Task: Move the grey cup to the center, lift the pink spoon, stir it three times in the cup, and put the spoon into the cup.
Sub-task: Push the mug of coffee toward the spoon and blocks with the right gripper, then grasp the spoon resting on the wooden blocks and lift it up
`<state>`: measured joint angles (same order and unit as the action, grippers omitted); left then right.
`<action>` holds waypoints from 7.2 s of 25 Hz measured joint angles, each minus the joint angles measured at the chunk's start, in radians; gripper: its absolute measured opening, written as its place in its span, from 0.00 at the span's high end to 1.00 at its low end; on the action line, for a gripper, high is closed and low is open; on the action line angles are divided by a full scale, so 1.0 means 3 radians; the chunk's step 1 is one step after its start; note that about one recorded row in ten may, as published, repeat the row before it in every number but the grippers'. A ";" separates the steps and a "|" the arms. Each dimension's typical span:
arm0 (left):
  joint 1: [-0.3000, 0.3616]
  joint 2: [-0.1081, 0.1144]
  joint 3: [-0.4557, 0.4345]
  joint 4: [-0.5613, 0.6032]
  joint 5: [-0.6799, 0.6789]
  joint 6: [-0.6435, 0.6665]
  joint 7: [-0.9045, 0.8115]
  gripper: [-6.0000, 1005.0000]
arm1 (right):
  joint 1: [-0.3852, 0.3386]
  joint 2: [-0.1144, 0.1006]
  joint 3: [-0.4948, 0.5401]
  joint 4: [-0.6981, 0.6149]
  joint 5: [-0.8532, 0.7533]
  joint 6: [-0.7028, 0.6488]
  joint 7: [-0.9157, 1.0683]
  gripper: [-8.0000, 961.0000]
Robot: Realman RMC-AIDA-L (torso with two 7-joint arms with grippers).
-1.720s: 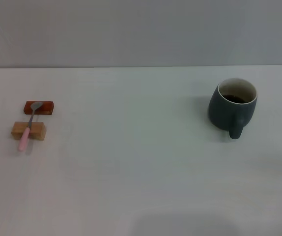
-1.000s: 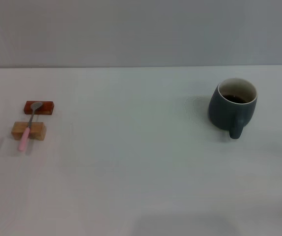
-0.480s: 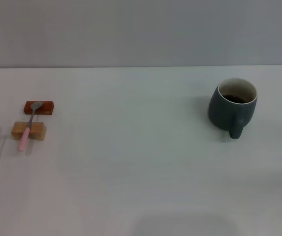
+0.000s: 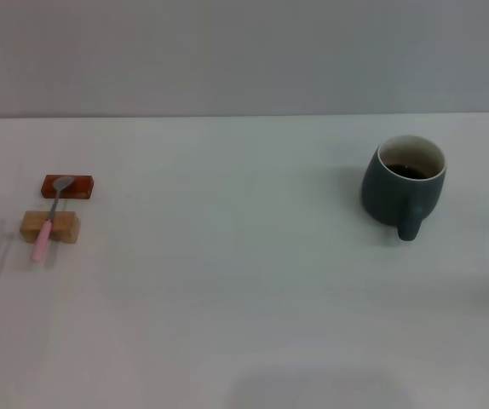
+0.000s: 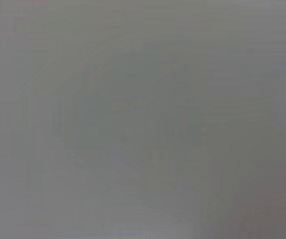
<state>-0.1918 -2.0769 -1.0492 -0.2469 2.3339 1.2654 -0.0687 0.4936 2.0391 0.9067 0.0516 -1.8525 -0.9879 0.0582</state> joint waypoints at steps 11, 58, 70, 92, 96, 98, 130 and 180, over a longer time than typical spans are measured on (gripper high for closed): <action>-0.0031 0.0000 0.0000 -0.0026 0.0003 0.0001 0.0000 0.15 | 0.0209 -0.0041 -0.0170 0.0063 -0.0060 0.0339 0.0000 0.99; -0.0065 0.0000 0.0011 -0.0087 0.0003 0.0029 -0.0011 0.15 | 0.0610 0.0063 -0.0174 0.0273 -0.0572 0.1214 -0.0001 0.99; -0.0076 -0.0006 0.0040 -0.0087 -0.0010 0.0020 -0.0015 0.15 | 0.0681 0.0087 -0.0174 0.0323 -0.0668 0.1357 -0.0007 0.99; -0.0148 -0.0001 0.0041 -0.0087 -0.0018 0.0003 -0.0016 0.15 | 0.0792 0.0121 -0.0397 0.0636 -0.0891 0.1614 -0.0006 0.99; -0.0154 0.0000 0.0041 -0.0087 -0.0018 0.0001 -0.0015 0.15 | 0.0802 0.0128 -0.0428 0.0694 -0.0928 0.1646 -0.0006 0.99; -0.0158 0.0000 0.0041 -0.0087 -0.0018 0.0001 -0.0011 0.15 | 0.0808 0.0130 -0.0464 0.0732 -0.0929 0.1661 -0.0005 0.99; -0.0158 0.0015 0.0025 -0.0082 -0.0018 0.0020 0.0002 0.15 | 0.0745 0.0139 -0.0534 0.0687 -0.0887 0.1480 0.0000 0.99; -0.0138 0.0000 0.0041 -0.0086 -0.0018 0.0008 -0.0020 0.15 | 0.0968 0.0157 -0.0771 0.0995 -0.0927 0.1814 0.0003 0.99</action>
<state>-0.2333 -2.0770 -1.0369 -0.2727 2.3286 1.2677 -0.0748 0.7839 2.0862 0.6753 0.3500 -2.1307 -0.4435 0.0592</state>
